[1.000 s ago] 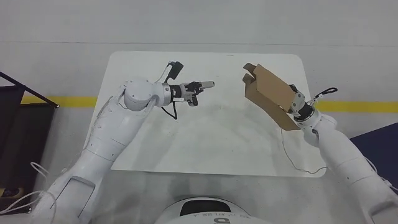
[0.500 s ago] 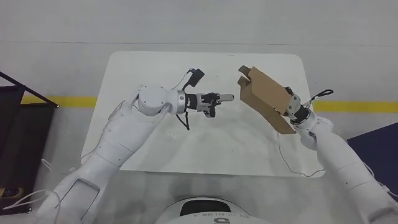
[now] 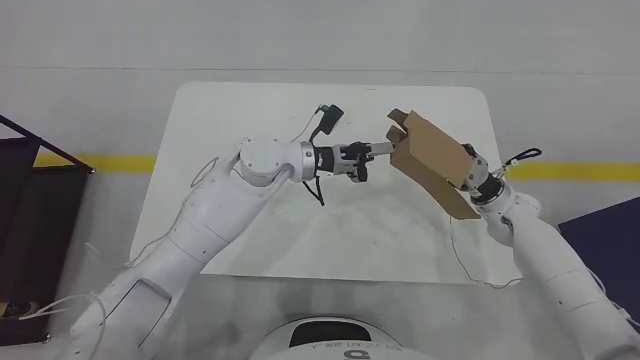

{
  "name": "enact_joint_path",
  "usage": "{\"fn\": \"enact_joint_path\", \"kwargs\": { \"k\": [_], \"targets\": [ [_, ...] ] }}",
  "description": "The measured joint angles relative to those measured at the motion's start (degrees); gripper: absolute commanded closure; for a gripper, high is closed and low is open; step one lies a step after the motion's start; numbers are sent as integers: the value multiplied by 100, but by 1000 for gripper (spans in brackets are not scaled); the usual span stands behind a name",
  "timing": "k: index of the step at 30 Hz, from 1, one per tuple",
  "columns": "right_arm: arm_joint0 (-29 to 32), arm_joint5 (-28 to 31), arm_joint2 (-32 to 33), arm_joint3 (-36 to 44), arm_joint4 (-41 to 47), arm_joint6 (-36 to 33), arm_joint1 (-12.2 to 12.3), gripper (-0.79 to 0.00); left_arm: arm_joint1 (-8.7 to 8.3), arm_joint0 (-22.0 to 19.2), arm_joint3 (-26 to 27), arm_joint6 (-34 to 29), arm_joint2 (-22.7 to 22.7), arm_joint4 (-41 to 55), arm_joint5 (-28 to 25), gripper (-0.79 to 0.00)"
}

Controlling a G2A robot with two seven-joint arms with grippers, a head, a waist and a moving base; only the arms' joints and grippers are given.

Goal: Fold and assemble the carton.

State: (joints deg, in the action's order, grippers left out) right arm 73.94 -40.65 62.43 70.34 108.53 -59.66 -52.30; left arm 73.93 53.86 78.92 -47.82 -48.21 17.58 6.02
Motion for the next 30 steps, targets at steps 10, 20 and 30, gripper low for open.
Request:
{"fn": "enact_joint_path", "kwargs": {
  "k": [10, 20, 30],
  "targets": [
    [162, -45, 216, 161, -218, 82, -38, 0, 121, -249, -264, -24, 217, 0, -132, -299],
    [184, -115, 266, 149, -289, 192, -130, 0, 102, -233, -303, -185, 75, -49, -424, -345],
    [125, -190, 212, 91, -422, 411, -242, 0, 24, -288, -121, -273, -39, -728, -440, -314]
  ]
}}
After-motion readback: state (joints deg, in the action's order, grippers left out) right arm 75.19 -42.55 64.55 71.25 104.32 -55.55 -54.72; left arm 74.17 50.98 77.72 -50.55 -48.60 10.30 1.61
